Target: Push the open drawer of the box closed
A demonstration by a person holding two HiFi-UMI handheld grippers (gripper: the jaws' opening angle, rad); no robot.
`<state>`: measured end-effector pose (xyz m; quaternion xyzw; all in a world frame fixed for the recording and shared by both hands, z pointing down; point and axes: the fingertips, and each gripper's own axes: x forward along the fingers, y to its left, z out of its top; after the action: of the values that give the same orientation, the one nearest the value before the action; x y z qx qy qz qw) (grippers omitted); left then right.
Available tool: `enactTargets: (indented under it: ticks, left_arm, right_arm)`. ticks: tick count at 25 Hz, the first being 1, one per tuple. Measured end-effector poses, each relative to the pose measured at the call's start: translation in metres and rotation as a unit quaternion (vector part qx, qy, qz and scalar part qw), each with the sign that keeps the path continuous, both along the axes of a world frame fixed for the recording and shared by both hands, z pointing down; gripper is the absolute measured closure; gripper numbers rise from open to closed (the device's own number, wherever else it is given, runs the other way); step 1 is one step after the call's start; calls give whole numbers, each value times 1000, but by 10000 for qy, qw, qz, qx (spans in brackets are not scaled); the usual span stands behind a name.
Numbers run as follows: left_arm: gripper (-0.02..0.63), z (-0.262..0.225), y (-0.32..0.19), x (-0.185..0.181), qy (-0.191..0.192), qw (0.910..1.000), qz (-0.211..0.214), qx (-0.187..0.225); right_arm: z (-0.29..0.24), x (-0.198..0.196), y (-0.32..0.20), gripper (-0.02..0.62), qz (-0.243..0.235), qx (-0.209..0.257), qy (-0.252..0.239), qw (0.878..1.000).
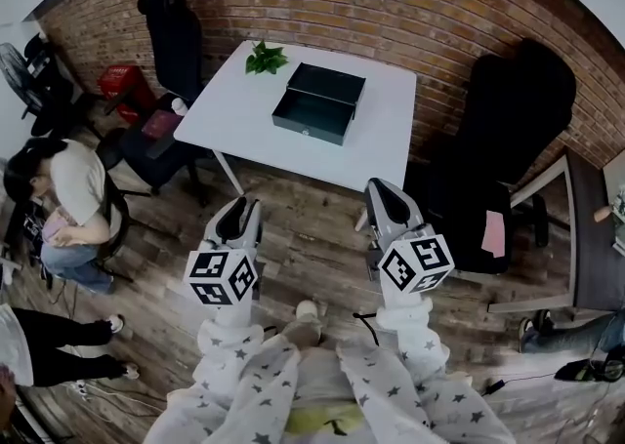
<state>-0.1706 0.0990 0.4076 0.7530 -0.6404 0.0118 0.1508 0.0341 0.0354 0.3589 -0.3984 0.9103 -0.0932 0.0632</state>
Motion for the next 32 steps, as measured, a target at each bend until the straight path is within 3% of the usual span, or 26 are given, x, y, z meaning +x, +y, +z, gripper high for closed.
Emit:
enactTargets:
  ticks: [14,32]
  left_arm:
    - [485,34,-101,1,-42,9973,543,-488]
    - [485,128,-227,13,19,9861,404,-1610]
  right_arm:
    - [23,-30,-86,588,121,-249,146,9995]
    - [77,-54,-222,588,-420,-902,276,9947]
